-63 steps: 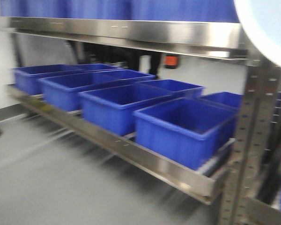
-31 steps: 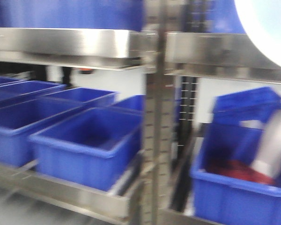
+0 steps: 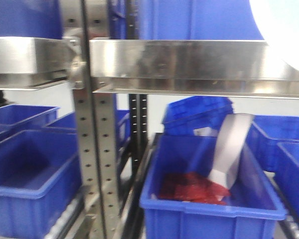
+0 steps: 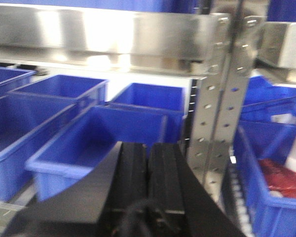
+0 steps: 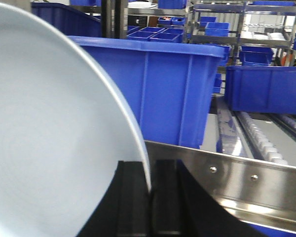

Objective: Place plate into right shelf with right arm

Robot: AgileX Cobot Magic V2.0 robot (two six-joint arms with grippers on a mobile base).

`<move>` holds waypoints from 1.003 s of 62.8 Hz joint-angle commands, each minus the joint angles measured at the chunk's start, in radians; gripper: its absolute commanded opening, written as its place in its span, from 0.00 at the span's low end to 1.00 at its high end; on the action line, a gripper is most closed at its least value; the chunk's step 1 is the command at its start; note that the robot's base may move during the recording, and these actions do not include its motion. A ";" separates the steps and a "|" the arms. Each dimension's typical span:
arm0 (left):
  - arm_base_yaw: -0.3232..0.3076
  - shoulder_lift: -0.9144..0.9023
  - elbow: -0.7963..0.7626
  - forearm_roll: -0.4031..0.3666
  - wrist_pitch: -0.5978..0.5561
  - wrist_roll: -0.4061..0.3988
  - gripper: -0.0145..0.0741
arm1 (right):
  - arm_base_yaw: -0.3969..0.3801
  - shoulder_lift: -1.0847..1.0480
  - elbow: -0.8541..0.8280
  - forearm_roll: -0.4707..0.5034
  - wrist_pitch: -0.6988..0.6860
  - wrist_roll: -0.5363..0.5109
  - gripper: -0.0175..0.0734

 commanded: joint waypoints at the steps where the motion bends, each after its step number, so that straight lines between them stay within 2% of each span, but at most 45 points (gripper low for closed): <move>1: -0.008 -0.002 0.008 -0.004 -0.087 0.003 0.11 | -0.003 0.009 -0.029 0.004 -0.093 -0.006 0.25; 63: -0.008 -0.002 0.008 -0.004 -0.087 0.003 0.11 | -0.003 0.009 -0.029 0.004 -0.123 -0.006 0.25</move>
